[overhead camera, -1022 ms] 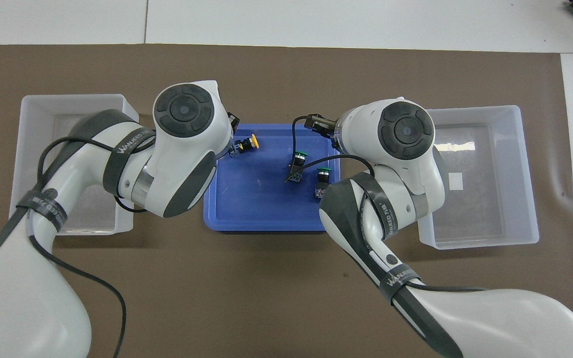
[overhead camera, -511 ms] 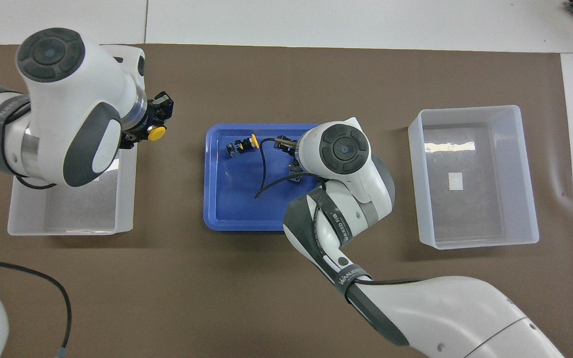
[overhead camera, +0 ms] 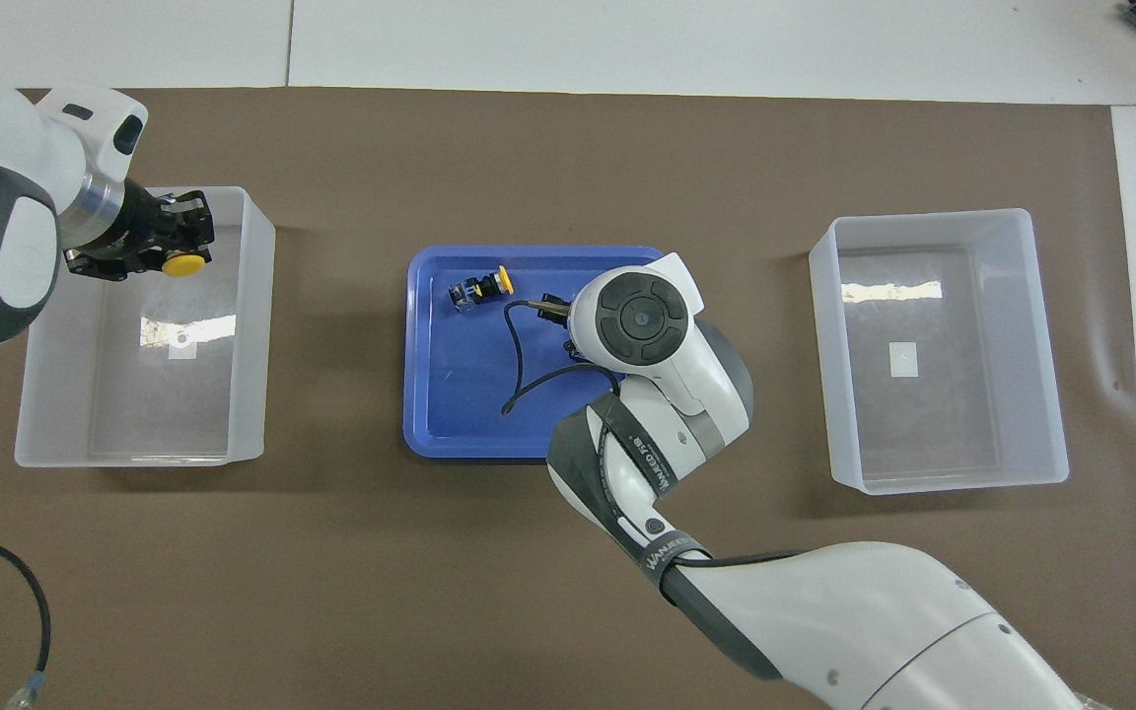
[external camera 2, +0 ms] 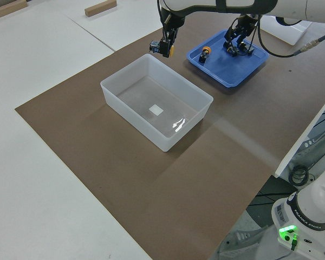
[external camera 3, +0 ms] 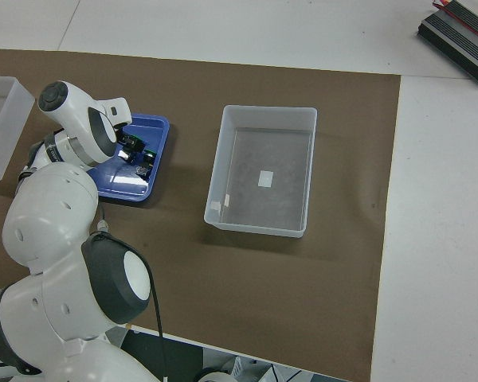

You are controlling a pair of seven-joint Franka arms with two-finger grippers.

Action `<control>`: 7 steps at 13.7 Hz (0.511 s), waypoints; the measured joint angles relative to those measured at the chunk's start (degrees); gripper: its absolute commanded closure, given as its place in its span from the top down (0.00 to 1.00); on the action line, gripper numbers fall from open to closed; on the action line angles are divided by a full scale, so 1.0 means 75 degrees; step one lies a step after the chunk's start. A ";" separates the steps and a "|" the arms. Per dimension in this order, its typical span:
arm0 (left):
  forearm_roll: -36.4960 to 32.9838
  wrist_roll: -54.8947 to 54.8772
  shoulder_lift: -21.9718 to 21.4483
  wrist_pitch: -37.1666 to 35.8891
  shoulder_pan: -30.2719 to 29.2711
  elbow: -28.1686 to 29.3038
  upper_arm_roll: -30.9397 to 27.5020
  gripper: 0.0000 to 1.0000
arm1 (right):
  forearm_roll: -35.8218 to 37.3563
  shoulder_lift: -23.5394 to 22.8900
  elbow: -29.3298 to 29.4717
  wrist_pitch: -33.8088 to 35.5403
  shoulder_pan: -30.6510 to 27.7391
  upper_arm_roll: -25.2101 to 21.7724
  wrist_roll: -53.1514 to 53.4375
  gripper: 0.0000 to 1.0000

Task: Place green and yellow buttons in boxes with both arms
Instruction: 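Lower the yellow button into the nearby box and open the left gripper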

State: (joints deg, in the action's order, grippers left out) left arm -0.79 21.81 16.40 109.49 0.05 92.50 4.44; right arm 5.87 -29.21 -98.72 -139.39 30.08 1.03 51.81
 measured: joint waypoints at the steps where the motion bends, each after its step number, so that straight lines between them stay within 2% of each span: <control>1: 0.0010 -0.0582 -0.0039 0.0014 -0.0197 0.0164 -0.0001 0.00 | 0.0003 -0.0043 -0.0074 -0.0206 0.0035 0.0000 0.0000 0.59; 2: 0.0019 -0.1038 -0.0106 0.0071 -0.0375 0.0374 -0.0001 0.00 | 0.0004 -0.0094 -0.0114 -0.0321 0.0068 0.0000 0.0000 0.36; 3: 0.0026 -0.1399 -0.0198 0.0241 -0.0528 0.0660 -0.0002 0.00 | 0.0005 -0.0135 -0.0131 -0.0372 0.0089 0.0000 0.0000 0.10; 4: 0.0031 -0.1643 -0.0328 0.0569 -0.0635 0.1052 -0.0002 0.00 | 0.0015 -0.0154 -0.0137 -0.0376 0.0100 0.0000 0.0000 0.00; 7: 0.0034 -0.2004 -0.0618 0.1670 -0.0670 0.2242 0.0021 0.00 | 0.0186 -0.0154 -0.0136 -0.0355 0.0104 -0.0001 0.0008 0.00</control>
State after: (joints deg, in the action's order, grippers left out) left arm -0.53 6.78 11.77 122.02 -4.97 109.31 4.59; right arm 7.26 -30.37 -99.74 -142.05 30.87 1.02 51.87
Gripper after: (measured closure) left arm 0.670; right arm 0.595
